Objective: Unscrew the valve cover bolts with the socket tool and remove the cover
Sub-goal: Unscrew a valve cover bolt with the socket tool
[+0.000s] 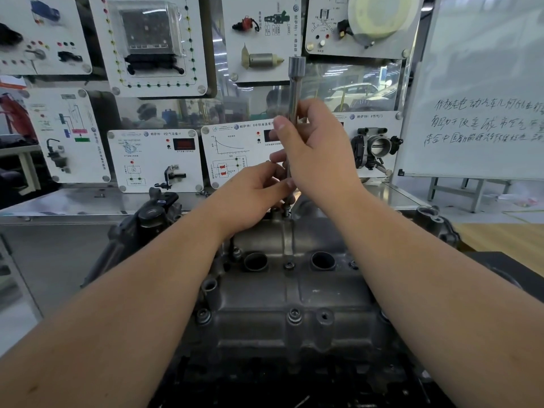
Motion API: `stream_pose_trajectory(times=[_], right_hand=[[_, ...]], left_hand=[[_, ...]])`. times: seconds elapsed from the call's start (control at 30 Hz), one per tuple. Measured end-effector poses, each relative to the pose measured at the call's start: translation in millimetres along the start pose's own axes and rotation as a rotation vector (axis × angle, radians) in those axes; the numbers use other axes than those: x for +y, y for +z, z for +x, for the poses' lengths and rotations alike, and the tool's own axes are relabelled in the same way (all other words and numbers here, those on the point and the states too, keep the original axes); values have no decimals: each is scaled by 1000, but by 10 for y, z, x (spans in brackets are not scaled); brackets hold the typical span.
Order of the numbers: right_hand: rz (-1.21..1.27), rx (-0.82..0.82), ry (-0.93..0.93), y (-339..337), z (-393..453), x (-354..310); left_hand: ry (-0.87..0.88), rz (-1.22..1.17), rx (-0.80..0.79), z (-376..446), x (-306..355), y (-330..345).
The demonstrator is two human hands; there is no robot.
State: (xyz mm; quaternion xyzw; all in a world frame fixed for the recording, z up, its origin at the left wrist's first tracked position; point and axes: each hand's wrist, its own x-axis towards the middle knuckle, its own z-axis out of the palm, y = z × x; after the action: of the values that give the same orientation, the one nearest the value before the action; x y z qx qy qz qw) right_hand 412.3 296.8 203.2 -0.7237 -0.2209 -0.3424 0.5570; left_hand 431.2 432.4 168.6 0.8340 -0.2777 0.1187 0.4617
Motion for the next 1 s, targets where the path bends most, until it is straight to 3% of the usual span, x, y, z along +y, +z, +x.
stream_pose_trajectory(times=[1.0], right_hand=[[-35,20,-8,15,27,17]], left_hand=[[-35,-89,15,-41,77,26]])
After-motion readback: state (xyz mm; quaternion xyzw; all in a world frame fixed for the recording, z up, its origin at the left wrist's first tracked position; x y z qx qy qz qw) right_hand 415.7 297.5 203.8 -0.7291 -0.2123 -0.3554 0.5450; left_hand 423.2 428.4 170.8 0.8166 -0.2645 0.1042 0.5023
